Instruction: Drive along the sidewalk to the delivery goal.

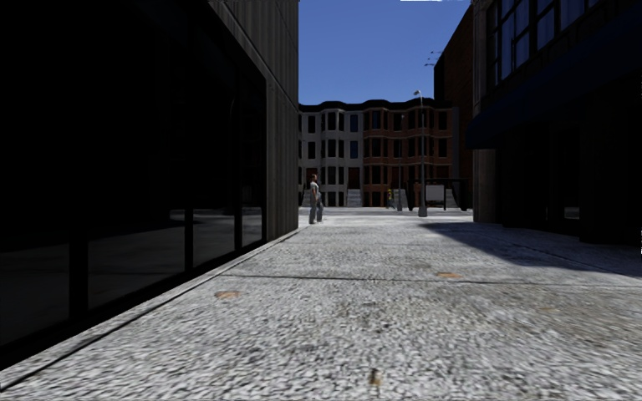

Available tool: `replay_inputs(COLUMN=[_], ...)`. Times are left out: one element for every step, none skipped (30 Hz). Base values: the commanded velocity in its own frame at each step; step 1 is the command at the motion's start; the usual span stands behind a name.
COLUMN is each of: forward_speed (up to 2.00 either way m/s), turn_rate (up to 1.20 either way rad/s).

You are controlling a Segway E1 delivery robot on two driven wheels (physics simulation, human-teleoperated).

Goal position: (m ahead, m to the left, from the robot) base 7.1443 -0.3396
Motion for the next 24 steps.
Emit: replay_inputs(forward_speed=[2.0, 2.0, 2.0, 2.0, 2.0, 2.0, 2.0, 2.0, 2.0, 2.0, 2.0, 2.0, 2.0, 2.0, 2.0, 2.0, 2.0, 2.0, 2.0, 2.0, 2.0, 2.0, 2.0, 2.0], turn_rate=[-0.45, -0.45, -0.45, -0.04, 0.0, 0.0, 0.0, 0.0, 0.0, 0.0, 0.0, 0.0, 0.0, 0.0, 0.0, 0.0, 0.0, 0.0, 0.0, 0.0, 0.0, 0.0, 0.0, 0.0])
